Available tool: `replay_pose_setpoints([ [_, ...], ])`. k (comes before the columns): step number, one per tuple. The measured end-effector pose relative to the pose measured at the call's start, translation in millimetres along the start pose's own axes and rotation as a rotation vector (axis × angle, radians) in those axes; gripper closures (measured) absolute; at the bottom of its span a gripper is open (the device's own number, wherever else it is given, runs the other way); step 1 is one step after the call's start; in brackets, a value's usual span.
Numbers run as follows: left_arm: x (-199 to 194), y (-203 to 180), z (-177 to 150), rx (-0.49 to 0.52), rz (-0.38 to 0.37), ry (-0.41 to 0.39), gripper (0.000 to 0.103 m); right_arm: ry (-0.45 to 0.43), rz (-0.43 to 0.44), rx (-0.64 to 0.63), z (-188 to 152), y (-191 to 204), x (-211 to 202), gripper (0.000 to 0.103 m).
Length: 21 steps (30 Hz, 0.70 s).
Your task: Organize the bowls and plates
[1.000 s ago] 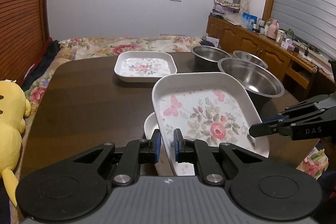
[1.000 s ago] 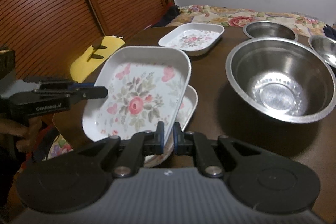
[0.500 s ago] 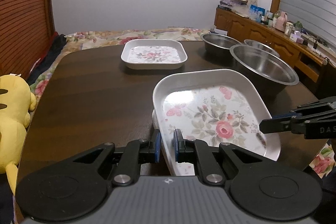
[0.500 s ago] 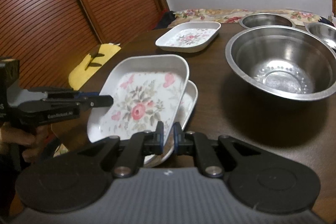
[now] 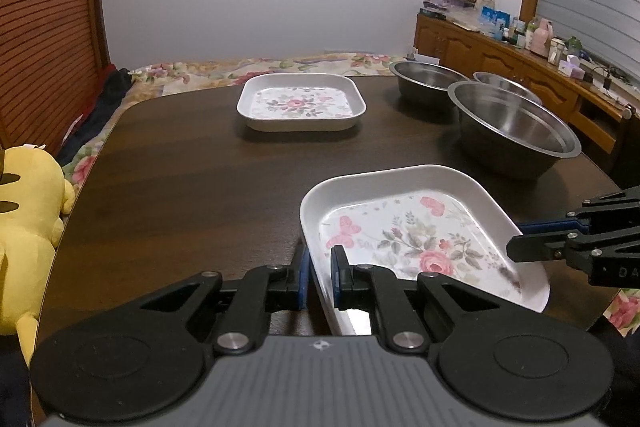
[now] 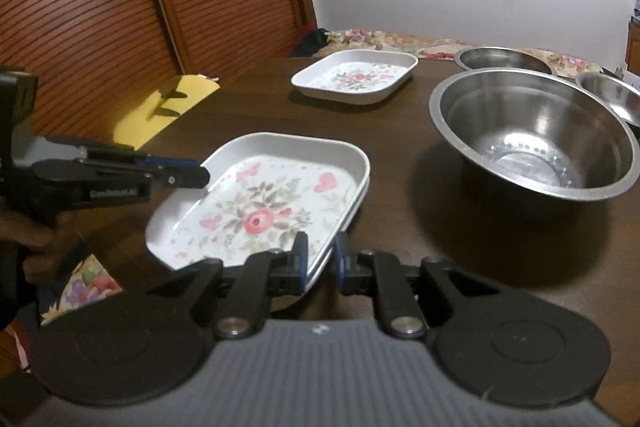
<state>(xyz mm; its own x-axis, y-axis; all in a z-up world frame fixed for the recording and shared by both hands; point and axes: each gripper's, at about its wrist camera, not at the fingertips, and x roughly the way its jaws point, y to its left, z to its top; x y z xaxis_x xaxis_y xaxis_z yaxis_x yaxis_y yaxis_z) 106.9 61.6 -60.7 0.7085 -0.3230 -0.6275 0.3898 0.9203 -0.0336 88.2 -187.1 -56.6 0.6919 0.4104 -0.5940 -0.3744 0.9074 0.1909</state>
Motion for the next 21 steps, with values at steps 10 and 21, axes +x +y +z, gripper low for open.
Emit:
replay_pose_setpoints([
  [10,0.0,1.1,1.0,-0.011,-0.002,0.000,0.090,-0.006,0.001,-0.001,2.3,0.2,-2.4,0.087],
  [21,-21.8,2.9,15.8,-0.022,-0.024,-0.063,0.087,-0.079,-0.014,-0.011,22.1,-6.1,-26.6,0.087],
])
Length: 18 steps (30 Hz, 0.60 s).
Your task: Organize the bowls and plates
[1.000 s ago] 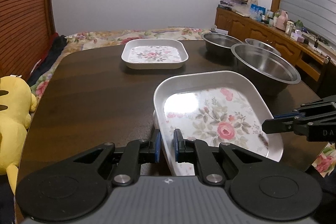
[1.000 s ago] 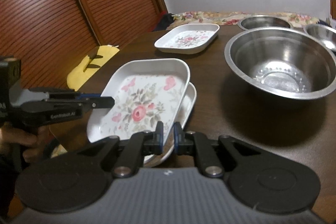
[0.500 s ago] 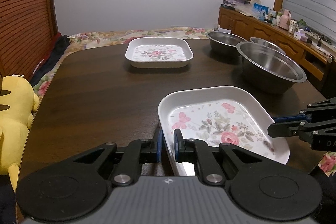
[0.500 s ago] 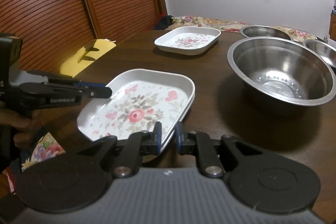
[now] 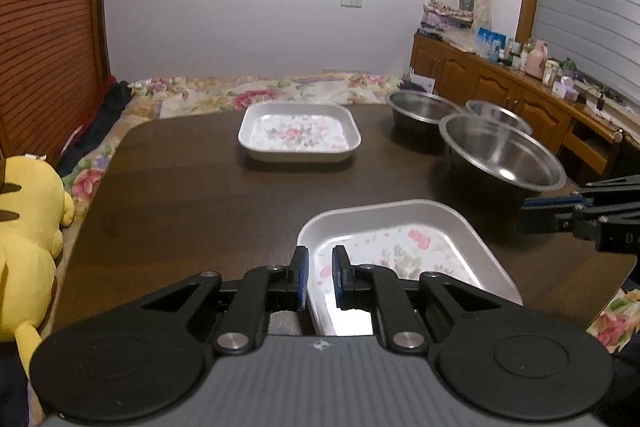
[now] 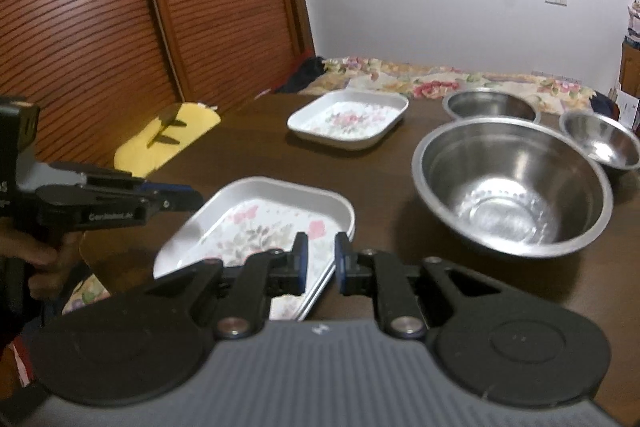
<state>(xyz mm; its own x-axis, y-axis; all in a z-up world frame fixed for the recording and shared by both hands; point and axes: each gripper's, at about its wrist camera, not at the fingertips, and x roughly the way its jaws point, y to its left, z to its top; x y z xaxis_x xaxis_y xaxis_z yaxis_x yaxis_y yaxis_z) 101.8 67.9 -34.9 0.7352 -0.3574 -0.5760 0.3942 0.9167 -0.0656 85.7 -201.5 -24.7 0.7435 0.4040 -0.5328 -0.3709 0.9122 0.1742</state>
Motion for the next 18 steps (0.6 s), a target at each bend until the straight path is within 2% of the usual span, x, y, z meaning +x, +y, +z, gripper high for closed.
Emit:
replay_pose_setpoints([
  [10,0.8,0.5,21.2,0.024,0.015,-0.035,0.085,-0.064,-0.004,-0.029,32.6,-5.4,-8.3,0.087],
  [14,9.0,6.3,39.1,0.035,0.032,-0.056,0.081,-0.076,-0.009,-0.061,49.2,-3.9,-3.6,0.087],
  [16,15.3,10.9,51.7,0.029,0.023,-0.071,0.068,-0.077,-0.007,-0.061,59.7,-3.2,3.0,0.087],
  [18,20.3,15.0,63.4,0.021,0.016,-0.084,0.063,-0.078,-0.003,-0.052,69.4,-4.3,10.0,0.087],
])
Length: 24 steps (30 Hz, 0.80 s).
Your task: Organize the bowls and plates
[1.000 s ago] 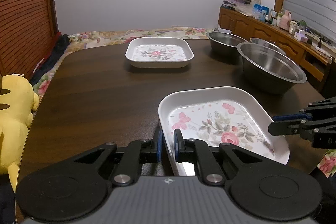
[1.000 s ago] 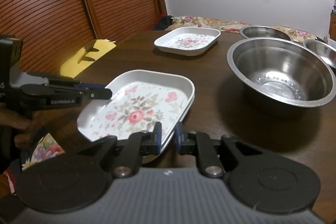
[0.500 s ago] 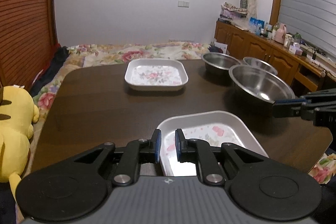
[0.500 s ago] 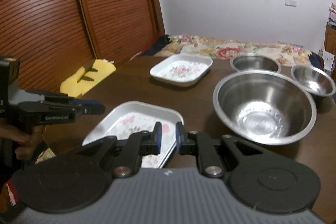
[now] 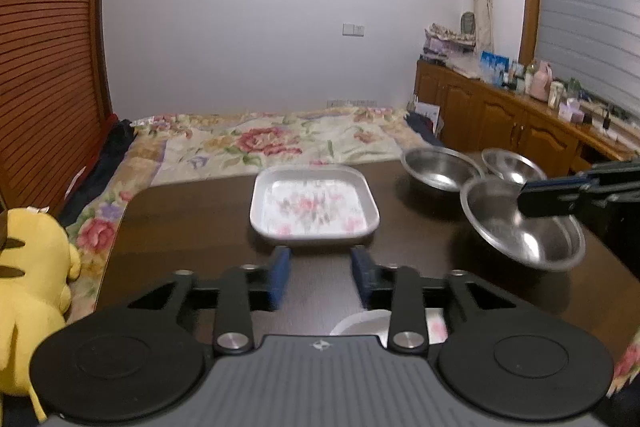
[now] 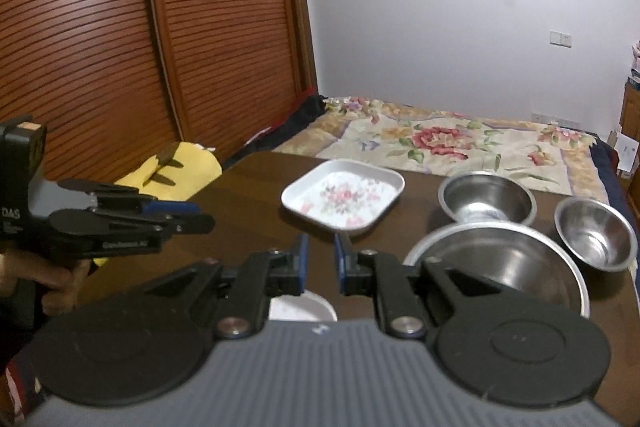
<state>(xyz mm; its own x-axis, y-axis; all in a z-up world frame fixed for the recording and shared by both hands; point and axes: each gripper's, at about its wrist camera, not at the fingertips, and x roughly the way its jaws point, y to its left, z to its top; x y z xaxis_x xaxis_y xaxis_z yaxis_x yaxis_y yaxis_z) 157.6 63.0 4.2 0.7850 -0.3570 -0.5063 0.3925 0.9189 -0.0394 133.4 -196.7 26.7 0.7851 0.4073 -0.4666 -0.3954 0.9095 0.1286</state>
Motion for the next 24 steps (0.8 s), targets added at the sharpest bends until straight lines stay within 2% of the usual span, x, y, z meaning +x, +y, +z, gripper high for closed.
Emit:
replay_pose_setpoints([
  [2,6.1,3.0,9.7,-0.003,-0.007,-0.006,0.063,0.000,-0.001,0.010,8.5,-1.4,9.9,0.086],
  [4,11.6,6.3,18.2,-0.009,0.000,-0.014,0.063,0.003,-0.004,0.030,16.2,-4.1,20.5,0.070],
  [6,17.2,11.2,26.0,-0.016,-0.005,-0.021,0.063,0.012,-0.009,0.057,24.2,-8.1,35.4,0.065],
  [12,44.4,24.5,33.0,-0.030,0.014,0.017,0.063,0.080,-0.072,0.055,29.9,-11.9,79.8,0.065],
  [14,59.2,26.9,31.6,-0.007,0.028,0.042,0.066,0.115,-0.079,0.093,27.9,-18.5,96.1,0.066],
  [16,72.6,29.6,30.7,0.010,0.041,0.065,0.074,0.147,-0.098,0.144,25.3,-24.7,111.7,0.066],
  [24,111.1,48.6,29.1,0.000,0.052,0.122,0.077,0.212,-0.172,0.153,27.0,-25.0,141.9,0.069],
])
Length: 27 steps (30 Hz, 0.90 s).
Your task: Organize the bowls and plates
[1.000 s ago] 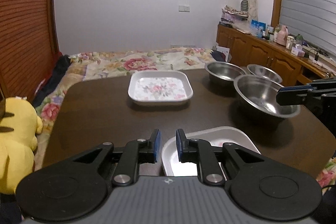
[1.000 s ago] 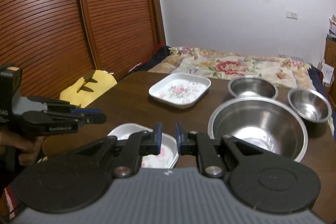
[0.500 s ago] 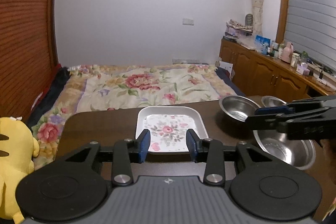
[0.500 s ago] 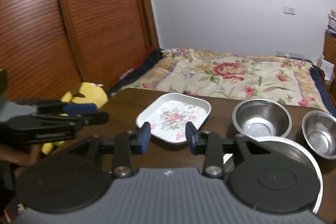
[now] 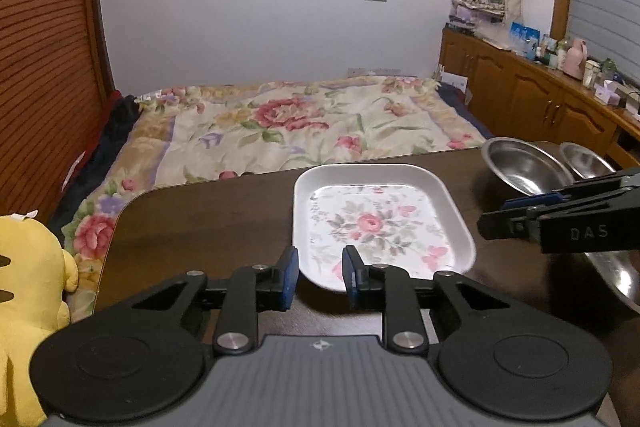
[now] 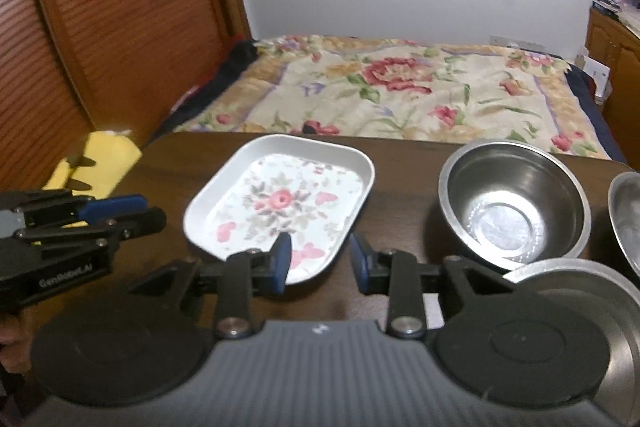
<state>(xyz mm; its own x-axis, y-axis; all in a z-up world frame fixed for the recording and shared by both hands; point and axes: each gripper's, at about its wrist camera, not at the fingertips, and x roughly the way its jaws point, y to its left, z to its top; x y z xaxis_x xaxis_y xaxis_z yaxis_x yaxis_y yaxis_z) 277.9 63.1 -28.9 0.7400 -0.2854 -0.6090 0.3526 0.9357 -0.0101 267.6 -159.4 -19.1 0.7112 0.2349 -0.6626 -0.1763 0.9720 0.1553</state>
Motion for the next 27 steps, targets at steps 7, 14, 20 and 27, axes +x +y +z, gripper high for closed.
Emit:
replay_pose_setpoints([
  [7,22.3,14.2,3.5,-0.061,-0.022,0.035,0.081,0.040,-0.019,0.024,8.6,-2.4,16.3,0.069],
  [14,34.7,19.2,-0.5,-0.074,-0.020,0.060,0.082,0.088,-0.028,0.062,2.5,-5.8,32.4,0.073],
  [20,45.9,22.1,0.7,-0.101,-0.019,0.071,0.082,0.099,-0.041,0.081,4.7,-9.4,36.8,0.079],
  [27,53.2,17.3,-4.8,-0.095,-0.035,0.081,0.088,0.104,-0.034,0.105,5.8,-12.6,40.1,0.095],
])
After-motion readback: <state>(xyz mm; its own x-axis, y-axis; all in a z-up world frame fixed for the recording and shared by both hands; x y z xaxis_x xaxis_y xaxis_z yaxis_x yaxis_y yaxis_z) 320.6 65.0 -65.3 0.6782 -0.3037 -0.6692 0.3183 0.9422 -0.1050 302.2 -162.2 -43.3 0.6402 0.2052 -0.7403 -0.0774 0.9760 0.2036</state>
